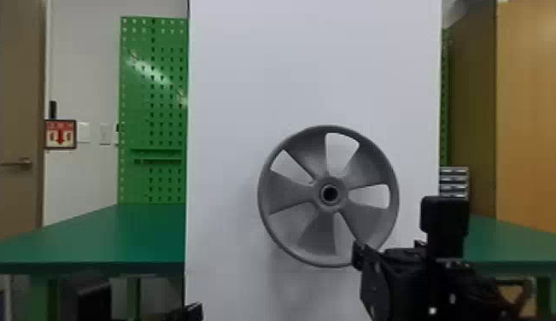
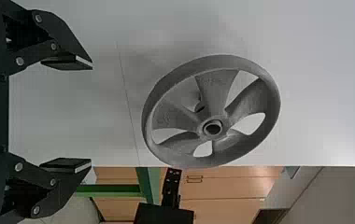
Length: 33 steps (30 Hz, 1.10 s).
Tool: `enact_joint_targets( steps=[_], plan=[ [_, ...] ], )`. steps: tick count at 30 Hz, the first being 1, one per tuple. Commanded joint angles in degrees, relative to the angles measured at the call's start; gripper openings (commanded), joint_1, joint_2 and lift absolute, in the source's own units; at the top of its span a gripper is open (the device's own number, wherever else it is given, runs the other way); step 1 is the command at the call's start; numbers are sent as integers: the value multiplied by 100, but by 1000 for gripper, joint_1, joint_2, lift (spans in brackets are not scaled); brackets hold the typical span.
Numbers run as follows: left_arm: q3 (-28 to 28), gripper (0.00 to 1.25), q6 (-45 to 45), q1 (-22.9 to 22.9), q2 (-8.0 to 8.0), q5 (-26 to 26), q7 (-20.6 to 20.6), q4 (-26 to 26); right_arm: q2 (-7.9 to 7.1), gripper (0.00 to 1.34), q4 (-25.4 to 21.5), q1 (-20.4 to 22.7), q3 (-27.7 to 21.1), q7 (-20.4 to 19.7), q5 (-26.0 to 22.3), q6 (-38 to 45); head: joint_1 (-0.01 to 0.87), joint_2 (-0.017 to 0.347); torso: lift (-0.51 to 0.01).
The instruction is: Hold the wheel and insert it
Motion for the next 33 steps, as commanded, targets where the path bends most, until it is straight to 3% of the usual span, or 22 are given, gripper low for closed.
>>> enact_joint_targets(
  steps=[1,12,24,33],
  plan=[
    [8,744,0,10,-1,76,62,0,-4,1309,-132,308,49,0,107,-90,0,5,-497],
    [17,750,237,-34,-1,243,194,-17,-66,1309,-149,976,119,9,432,-494,0,5,-497],
    [52,750,808,-157,-1,278,282,-167,-22,1309,-79,1626,-4,17,661,-696,0,5,-497],
    [52,750,808,-166,-1,314,282,-167,-101,1281,281,2285,172,26,652,-1733,0,5,-497]
  ],
)
